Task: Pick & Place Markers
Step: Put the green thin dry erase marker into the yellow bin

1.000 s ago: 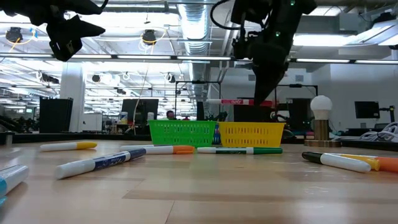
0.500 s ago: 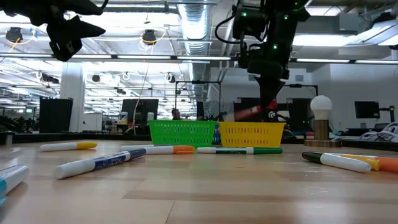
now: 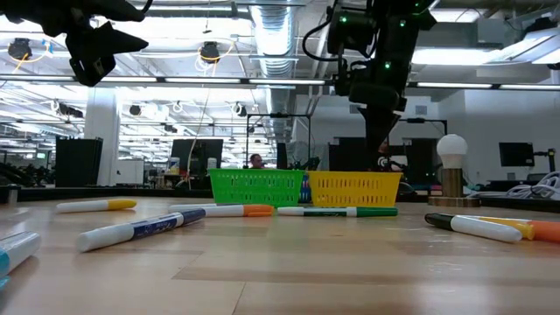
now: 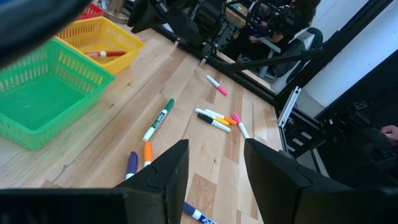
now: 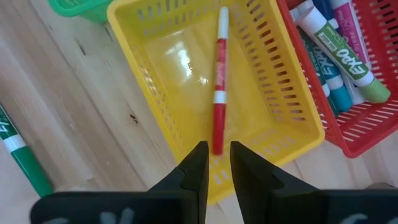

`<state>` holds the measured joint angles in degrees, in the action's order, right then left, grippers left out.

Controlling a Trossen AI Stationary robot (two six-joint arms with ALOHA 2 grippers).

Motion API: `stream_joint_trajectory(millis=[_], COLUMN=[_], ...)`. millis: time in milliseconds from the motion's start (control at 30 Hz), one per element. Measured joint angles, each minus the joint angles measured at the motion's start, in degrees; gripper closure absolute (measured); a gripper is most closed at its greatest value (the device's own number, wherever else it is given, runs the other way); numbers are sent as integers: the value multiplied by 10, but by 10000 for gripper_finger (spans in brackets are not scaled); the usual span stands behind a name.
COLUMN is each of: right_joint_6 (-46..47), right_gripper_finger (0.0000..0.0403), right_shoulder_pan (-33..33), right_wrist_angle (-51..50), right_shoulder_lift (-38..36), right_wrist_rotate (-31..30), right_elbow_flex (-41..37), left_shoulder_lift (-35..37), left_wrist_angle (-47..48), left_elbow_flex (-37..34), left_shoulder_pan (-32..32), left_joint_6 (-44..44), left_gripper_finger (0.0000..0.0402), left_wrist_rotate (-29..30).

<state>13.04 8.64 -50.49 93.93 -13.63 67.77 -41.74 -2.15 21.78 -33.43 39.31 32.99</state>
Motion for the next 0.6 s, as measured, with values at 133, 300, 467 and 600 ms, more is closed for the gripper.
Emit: stream_joint_trajectory(millis=[133,300,467,600], right_joint_6=[0,9,9,4], right_gripper_finger=[344,344,344,344], right_shoulder_pan=[-3,-16,-52,-93], right_wrist_angle=[5,29,92,145], right_shoulder_lift=[0,0,0,0], right_wrist_rotate=[0,35,104,121], right_elbow_flex=[0,0,0,0], left_shoulder_lift=[0,0,0,0], left_wrist_angle=[0,0,0,0], left_elbow_flex=[0,0,0,0], left_shoulder_pan=[0,0,0,0], left_joint_6=[0,0,0,0], left_gripper_finger=[247,247,247,247], left_wrist_rotate=[0,0,0,0])
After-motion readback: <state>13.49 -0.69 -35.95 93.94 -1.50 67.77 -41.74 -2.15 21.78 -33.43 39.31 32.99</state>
